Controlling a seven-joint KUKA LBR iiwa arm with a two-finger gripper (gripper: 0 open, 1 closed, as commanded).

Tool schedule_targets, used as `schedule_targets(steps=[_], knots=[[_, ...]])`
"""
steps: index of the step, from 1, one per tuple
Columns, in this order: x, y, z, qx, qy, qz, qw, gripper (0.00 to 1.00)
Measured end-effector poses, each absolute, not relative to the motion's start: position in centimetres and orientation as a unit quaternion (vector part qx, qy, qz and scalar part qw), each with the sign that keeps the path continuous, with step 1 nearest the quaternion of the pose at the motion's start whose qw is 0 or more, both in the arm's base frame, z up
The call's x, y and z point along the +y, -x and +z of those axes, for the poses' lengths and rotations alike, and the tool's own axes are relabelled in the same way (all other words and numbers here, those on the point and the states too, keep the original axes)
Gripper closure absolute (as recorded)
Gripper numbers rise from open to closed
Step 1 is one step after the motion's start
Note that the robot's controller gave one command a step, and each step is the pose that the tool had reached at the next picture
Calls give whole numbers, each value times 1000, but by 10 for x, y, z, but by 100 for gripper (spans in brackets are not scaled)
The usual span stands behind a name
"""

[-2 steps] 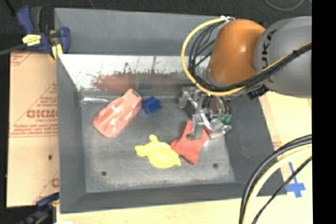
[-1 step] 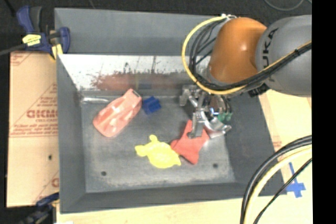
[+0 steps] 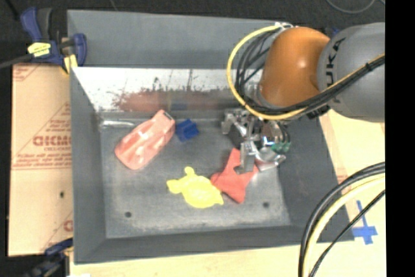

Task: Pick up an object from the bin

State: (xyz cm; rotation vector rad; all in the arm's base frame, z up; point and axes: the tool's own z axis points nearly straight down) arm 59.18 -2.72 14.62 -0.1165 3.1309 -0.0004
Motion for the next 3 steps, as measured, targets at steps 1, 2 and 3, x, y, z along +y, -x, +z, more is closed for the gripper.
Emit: schedule_targets(steps=[1,2,3], knots=[[-60,-591,89,994,105,-2,6,0],[-69,-591,55,990,140,-2,4,0],[-60,-567,71,958,285,-3,7,100]])
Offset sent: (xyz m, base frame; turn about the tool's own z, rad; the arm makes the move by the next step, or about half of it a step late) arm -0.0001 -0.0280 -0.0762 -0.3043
